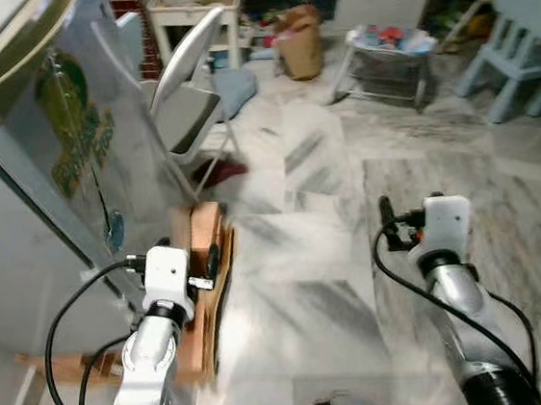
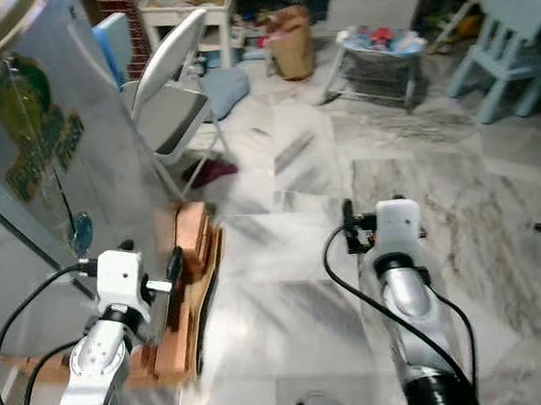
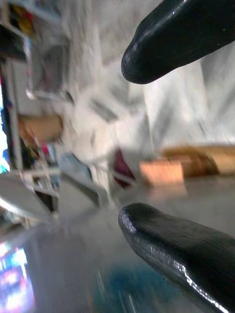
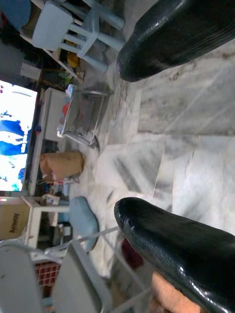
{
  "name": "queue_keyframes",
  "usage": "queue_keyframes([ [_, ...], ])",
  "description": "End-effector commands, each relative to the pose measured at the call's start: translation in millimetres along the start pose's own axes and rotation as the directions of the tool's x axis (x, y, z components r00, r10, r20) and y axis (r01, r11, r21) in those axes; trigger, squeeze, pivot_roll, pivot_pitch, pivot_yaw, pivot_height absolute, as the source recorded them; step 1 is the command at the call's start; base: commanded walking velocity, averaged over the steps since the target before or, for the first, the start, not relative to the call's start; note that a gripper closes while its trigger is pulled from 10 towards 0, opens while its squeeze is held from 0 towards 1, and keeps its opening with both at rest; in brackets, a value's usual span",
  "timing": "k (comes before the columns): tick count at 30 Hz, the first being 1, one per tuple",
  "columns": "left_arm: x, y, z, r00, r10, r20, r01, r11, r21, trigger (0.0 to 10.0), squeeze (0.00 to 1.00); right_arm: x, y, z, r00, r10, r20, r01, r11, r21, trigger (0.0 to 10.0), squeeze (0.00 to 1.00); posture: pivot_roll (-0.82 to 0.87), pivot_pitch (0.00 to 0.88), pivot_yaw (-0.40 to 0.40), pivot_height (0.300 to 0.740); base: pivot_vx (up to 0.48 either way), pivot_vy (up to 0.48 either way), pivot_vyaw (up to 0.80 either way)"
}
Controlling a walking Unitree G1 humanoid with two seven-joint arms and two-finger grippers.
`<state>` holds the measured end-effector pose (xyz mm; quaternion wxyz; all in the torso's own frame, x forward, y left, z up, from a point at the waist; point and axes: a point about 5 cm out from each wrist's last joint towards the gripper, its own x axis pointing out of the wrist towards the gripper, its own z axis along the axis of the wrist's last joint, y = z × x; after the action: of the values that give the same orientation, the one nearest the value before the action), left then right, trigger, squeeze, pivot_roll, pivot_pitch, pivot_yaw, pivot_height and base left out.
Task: Restocking fridge
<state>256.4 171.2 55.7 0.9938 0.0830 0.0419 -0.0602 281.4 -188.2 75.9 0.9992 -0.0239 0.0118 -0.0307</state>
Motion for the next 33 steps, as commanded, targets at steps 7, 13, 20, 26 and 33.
queue_keyframes([
  [7, -5.0, 16.1, -7, 0.993, 0.108, -0.040, -0.109, 0.994, -0.022, 10.0, 0.00, -2.4, 8.1, 3, 0.998, 0.064, 0.016, -0.063, 0.998, -0.029, 10.0, 0.00, 0.06, 0.079, -0.035, 0.740, 0.000, 0.000, 0.28],
  [13, -4.5, 18.7, -8, 0.991, 0.127, -0.047, -0.128, 0.992, -0.023, 10.0, 0.00, -3.8, 8.3, 1, 0.998, 0.061, 0.010, -0.061, 0.998, -0.030, 10.0, 0.00, 0.05, 0.081, -0.036, 0.740, 0.000, 0.000, 0.71],
  [20, -0.3, 12.3, -9, 0.993, 0.106, -0.051, -0.108, 0.993, -0.041, 10.0, 0.00, -4.8, 3.6, 0, 0.999, 0.046, -0.011, -0.046, 0.998, -0.043, 10.0, 0.00, 0.05, 0.095, -0.050, 0.740, 0.000, 0.000, 0.08],
  [26, 13.7, 11.8, -5, 0.993, 0.113, -0.037, -0.114, 0.993, -0.030, 10.0, 0.00, -18.8, 9.5, -9, 0.991, 0.113, -0.073, -0.115, 0.993, -0.026, 10.0, 0.00, 0.02, 0.122, -0.069, 0.740, 0.000, 0.000, 0.00],
  [33, 28.0, 35.6, 0, 0.976, 0.214, -0.039, -0.216, 0.976, -0.036, 10.0, 0.00, -42.2, 15.8, -13, 0.966, 0.232, -0.110, -0.235, 0.972, -0.009, 10.0, 0.00, -0.02, 0.153, -0.086, 0.740, 0.000, 0.000, 0.00],
])
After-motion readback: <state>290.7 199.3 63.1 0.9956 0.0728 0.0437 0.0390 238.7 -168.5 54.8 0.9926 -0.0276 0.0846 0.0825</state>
